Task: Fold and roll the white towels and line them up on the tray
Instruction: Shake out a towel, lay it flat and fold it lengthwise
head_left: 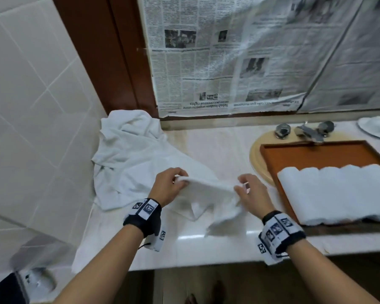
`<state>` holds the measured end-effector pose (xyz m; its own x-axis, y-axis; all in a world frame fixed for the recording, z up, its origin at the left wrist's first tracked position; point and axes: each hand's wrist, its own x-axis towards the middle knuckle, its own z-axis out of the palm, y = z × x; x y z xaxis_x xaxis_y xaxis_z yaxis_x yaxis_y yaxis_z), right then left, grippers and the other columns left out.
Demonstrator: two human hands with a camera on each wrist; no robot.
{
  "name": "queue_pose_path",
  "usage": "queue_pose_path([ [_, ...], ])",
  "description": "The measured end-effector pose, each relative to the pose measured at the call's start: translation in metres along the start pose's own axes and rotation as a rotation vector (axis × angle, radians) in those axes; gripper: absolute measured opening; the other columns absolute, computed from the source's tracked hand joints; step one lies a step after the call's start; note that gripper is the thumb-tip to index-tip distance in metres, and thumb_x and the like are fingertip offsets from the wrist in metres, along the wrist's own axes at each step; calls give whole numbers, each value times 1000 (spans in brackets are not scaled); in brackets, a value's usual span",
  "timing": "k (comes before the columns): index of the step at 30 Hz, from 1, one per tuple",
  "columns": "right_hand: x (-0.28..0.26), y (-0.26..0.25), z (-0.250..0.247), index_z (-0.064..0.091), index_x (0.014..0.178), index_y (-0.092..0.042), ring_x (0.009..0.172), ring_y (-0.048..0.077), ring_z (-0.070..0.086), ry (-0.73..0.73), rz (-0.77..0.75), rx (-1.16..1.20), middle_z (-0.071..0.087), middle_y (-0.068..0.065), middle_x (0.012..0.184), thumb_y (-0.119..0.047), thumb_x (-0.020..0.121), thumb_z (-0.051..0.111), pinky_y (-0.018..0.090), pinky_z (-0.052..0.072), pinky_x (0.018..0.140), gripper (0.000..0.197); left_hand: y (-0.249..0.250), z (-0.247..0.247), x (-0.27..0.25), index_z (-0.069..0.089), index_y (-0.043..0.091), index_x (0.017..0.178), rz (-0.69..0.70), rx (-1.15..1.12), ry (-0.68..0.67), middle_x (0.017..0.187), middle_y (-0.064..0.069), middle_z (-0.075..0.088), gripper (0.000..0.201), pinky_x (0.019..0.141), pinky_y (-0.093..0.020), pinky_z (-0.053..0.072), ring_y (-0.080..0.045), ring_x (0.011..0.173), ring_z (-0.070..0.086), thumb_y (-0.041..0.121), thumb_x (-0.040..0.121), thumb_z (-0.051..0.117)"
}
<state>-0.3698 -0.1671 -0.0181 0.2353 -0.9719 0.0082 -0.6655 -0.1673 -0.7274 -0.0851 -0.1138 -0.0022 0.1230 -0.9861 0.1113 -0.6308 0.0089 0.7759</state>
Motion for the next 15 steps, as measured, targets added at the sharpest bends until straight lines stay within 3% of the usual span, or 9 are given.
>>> queue_pose_path([
  [2, -22, 14, 16, 57, 122, -12, 107, 23, 53, 33, -47, -97, 55, 5, 120, -16, 89, 66, 36, 45, 95, 35, -10, 16, -11, 70, 26, 91, -55, -10, -37, 98, 5, 70, 17, 75, -20, 43, -12, 88, 63, 14, 81, 76],
  [4, -47, 16, 31, 59, 118, -14, 103, 17, 52, 30, -129, -124, 54, 0, 115, -19, 88, 67, 35, 47, 94, 31, -16, 31, -19, 68, 27, 97, -122, -14, -51, 106, 5, 66, 24, 80, -17, 43, -13, 96, 62, 13, 79, 76],
  [7, -81, 16, 60, 57, 122, -19, 111, 17, 51, -272, -176, -259, 53, -1, 122, -37, 90, 62, 36, 43, 98, 37, -23, 46, -23, 67, 20, 107, -221, 64, -56, 108, 5, 62, 28, 84, -21, 39, -12, 97, 55, 20, 81, 77],
  [10, -90, 28, 78, 52, 132, -22, 127, 23, 39, -444, -135, -527, 44, 1, 134, -47, 88, 56, 39, 37, 99, 50, -28, 54, -24, 68, 19, 97, -255, 59, -23, 99, 3, 68, 21, 82, -27, 43, -16, 93, 60, 30, 82, 78],
  [13, -86, 35, 82, 61, 119, -23, 118, 28, 48, -365, -208, -518, 53, 3, 120, -45, 84, 62, 43, 41, 88, 42, -29, 59, -30, 67, 18, 89, -285, 47, 8, 85, 3, 67, 20, 75, -24, 43, -18, 85, 60, 35, 84, 77],
  [15, -81, 38, 81, 64, 112, -21, 115, 26, 49, -340, -238, -472, 55, 3, 115, -34, 90, 59, 40, 40, 88, 27, -28, 61, -35, 68, 19, 89, -291, 41, 2, 82, 4, 66, 22, 70, -19, 41, -16, 83, 59, 39, 84, 76],
])
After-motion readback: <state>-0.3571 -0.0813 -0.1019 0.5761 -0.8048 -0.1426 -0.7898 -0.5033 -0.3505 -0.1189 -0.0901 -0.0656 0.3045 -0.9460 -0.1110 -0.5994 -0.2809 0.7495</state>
